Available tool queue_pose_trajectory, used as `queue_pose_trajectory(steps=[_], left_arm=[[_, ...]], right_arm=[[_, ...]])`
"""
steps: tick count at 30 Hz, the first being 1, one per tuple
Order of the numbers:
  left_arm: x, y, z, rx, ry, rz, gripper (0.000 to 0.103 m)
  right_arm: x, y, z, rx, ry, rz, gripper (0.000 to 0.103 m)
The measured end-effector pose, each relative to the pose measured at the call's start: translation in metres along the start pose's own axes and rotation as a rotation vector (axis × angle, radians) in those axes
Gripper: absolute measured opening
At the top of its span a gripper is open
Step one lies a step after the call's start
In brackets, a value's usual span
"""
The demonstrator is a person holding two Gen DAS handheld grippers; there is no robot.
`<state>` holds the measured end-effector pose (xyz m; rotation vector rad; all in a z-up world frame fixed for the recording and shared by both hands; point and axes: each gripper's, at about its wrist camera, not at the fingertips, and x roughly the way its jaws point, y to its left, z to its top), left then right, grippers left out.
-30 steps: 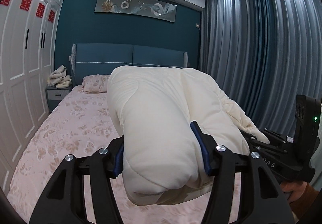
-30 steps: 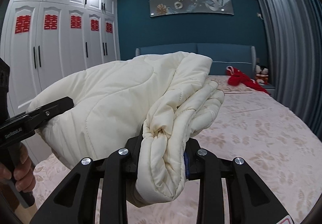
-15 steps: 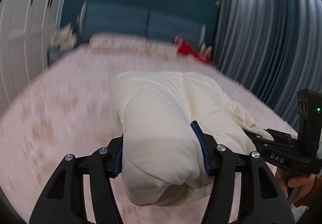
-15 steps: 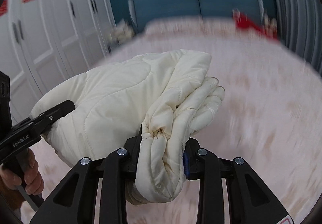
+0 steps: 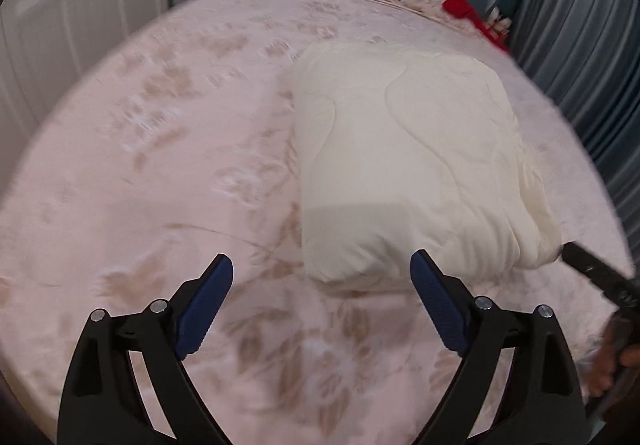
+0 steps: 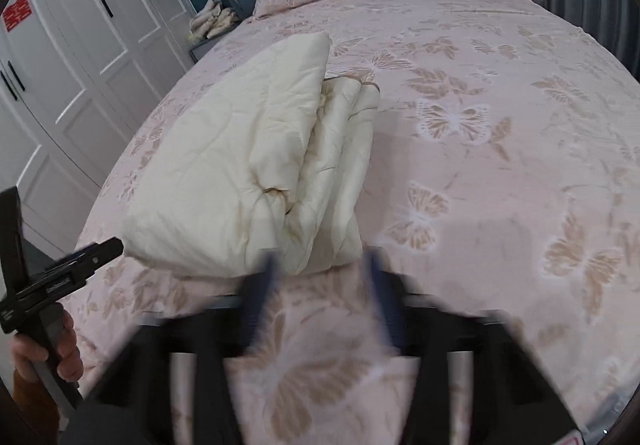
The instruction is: Fold large clothes
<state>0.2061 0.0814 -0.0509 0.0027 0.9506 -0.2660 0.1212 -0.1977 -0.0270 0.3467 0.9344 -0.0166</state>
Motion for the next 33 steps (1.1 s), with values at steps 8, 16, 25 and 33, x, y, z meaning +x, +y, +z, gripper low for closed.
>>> queue_pose_trajectory(steps=[8, 16, 25, 33], left_arm=[[-0.012, -0.059, 0.018, 0.041, 0.020, 0.148, 0.078], [0.022, -0.073, 0.020, 0.003, 0.113, 0.137, 0.071], [0.042, -0.075, 0.009, 0.007, 0.153, 0.155, 0.072], [0.053, -0.077, 0.002, 0.014, 0.168, 0.171, 0.073]], right_arm=[[0.006, 0.052, 0.032, -0.136, 0.015, -0.104, 0.010], [0.053, 0.049, 0.040, -0.117, 0.111, -0.230, 0.010], [0.090, 0.041, 0.028, -0.098, 0.185, -0.259, 0.011], [0.112, 0.038, 0.024, -0.091, 0.219, -0.260, 0.011]])
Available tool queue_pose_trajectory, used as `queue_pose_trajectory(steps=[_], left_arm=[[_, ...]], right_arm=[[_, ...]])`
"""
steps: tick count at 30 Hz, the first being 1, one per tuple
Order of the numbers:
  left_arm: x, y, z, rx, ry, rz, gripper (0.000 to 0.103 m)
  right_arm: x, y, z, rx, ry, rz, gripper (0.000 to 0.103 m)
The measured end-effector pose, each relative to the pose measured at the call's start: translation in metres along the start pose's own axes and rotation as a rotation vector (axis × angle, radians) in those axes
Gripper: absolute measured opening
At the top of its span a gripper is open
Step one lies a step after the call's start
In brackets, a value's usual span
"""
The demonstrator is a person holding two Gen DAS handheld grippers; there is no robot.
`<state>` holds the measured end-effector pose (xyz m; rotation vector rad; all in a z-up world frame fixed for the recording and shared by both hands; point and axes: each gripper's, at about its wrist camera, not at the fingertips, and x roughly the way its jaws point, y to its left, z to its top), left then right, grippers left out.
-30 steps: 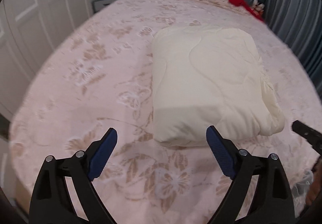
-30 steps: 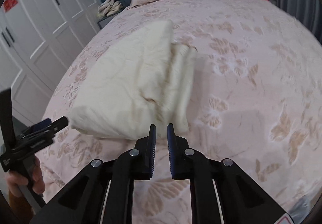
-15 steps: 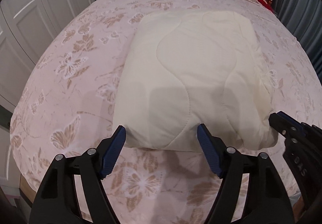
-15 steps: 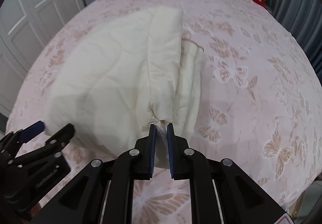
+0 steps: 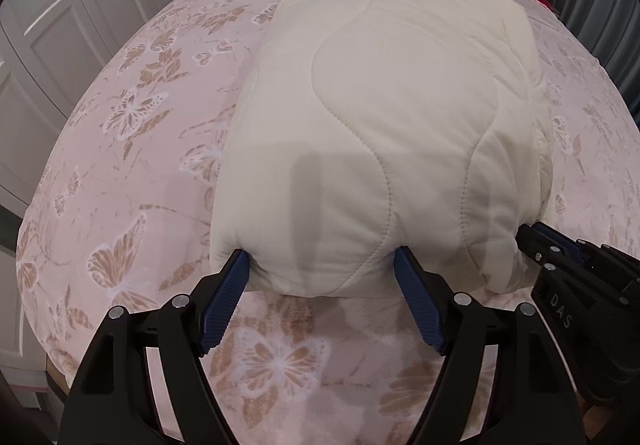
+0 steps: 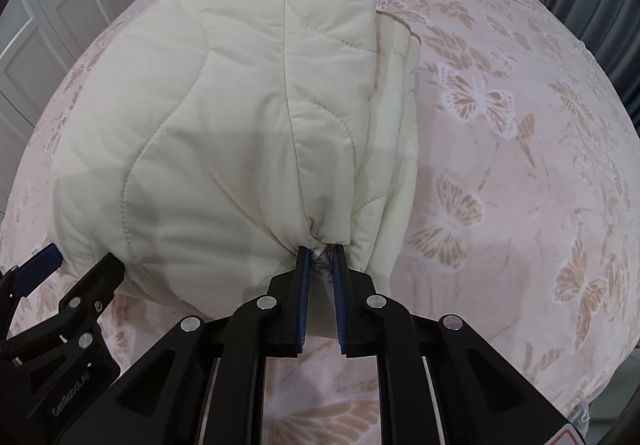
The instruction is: Fold large clothes
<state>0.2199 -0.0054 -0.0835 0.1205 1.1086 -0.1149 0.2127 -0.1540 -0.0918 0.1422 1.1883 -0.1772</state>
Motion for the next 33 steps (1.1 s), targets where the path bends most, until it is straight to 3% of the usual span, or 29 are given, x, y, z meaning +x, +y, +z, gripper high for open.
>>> queue_pose_trajectory(steps=[15, 22, 33], left_arm=[[0.026, -0.001, -0.002, -0.004, 0.046, 0.007, 0.078], [-0.009, 0.006, -0.009, -0.034, 0.011, -0.051, 0.076], [-0.064, -0.006, -0.043, -0.009, -0.078, -0.025, 0.078]], right_arm=[[0.006, -0.003, 0.004, -0.013, 0.018, 0.036, 0.011], [-0.053, -0.023, -0.022, 0.048, -0.057, 0.106, 0.017], [-0.101, -0.029, -0.067, 0.030, -0.133, 0.109, 0.021]])
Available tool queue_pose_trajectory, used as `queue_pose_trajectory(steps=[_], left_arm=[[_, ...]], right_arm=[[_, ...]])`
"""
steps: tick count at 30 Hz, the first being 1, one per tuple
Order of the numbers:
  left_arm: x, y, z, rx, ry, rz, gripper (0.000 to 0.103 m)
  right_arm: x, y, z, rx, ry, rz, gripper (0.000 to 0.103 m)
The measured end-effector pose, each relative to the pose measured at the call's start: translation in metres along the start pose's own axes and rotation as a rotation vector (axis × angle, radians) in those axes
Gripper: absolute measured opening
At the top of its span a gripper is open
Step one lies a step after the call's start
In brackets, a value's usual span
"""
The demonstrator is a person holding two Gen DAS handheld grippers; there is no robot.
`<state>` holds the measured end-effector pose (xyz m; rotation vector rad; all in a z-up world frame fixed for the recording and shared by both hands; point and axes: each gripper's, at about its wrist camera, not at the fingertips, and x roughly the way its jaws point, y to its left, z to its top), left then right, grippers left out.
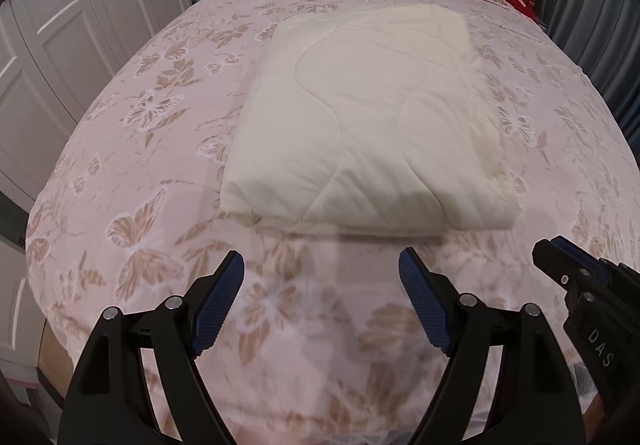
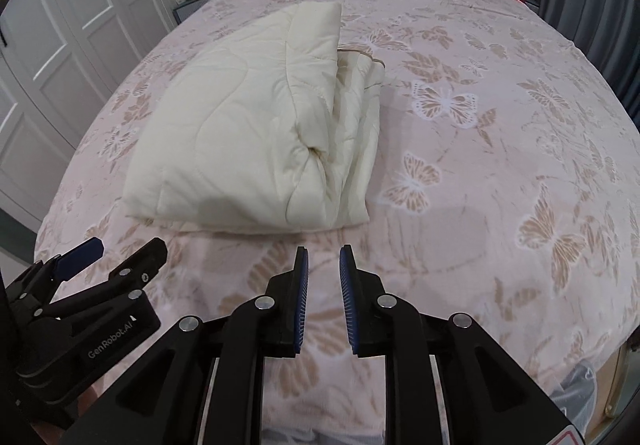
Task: Fold large clothes
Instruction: 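Open both tools and pull them back from the folded bundle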
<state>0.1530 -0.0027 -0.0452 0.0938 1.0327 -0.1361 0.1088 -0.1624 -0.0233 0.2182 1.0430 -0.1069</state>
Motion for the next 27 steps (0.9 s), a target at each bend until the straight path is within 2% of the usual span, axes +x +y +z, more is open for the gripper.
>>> queue_pose_trajectory(steps=[10, 12, 27], left_arm=[[-0.026, -0.016, -0.022, 0.044, -0.044, 0.031, 0.079], [-0.029, -0.018, -0.026, 0.047, -0.048, 0.043, 0.081], [-0.041, -0.021, -0.047, 0.051, -0.054, 0.072, 0.082]], right_arm=[[-0.023, 0.004, -0.026, -0.007, -0.042, -0.017, 0.027], [-0.025, 0.003, -0.030, -0.007, -0.049, -0.020, 0.032], [-0.037, 0.006, -0.050, -0.015, -0.072, -0.021, 0.032]])
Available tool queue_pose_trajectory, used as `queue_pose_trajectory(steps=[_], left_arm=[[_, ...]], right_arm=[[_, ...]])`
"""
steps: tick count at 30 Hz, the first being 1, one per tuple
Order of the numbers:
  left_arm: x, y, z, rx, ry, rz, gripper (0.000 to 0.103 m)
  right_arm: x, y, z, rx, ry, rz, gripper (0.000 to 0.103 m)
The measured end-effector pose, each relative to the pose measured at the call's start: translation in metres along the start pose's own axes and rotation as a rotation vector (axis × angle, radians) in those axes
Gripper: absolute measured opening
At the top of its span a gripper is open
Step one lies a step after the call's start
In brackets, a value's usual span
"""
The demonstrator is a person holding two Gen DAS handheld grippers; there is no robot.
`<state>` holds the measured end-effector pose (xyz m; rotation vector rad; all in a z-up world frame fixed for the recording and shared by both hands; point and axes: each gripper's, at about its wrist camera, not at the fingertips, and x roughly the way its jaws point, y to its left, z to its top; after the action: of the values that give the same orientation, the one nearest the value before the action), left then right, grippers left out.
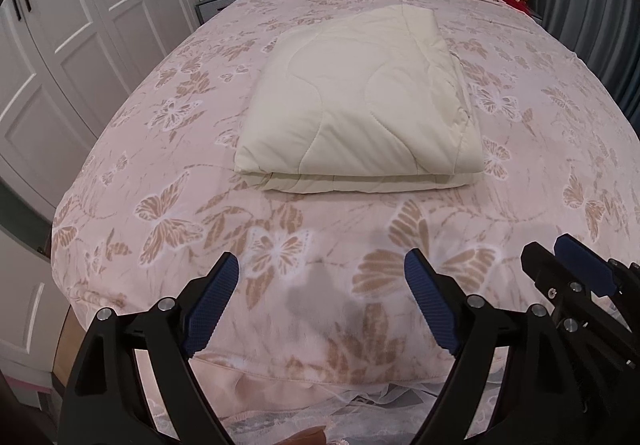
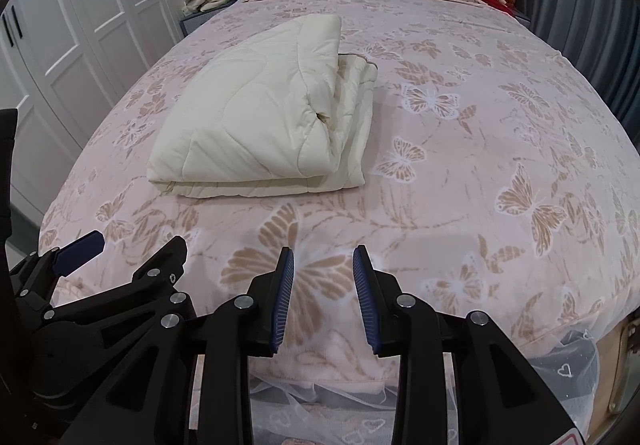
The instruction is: Fold large clothes
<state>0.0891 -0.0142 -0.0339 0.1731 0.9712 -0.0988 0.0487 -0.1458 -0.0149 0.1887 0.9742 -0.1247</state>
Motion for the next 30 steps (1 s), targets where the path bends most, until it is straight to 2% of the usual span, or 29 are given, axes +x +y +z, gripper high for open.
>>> queue_pose_trajectory(steps=[30], left_arm=[[-0.011, 0.006, -0.012, -0.007, -0.001, 0.028, 0.082]], right_arm=[[-0.005, 0.003, -0.011, 0.004, -0.005, -0.011, 0.032]])
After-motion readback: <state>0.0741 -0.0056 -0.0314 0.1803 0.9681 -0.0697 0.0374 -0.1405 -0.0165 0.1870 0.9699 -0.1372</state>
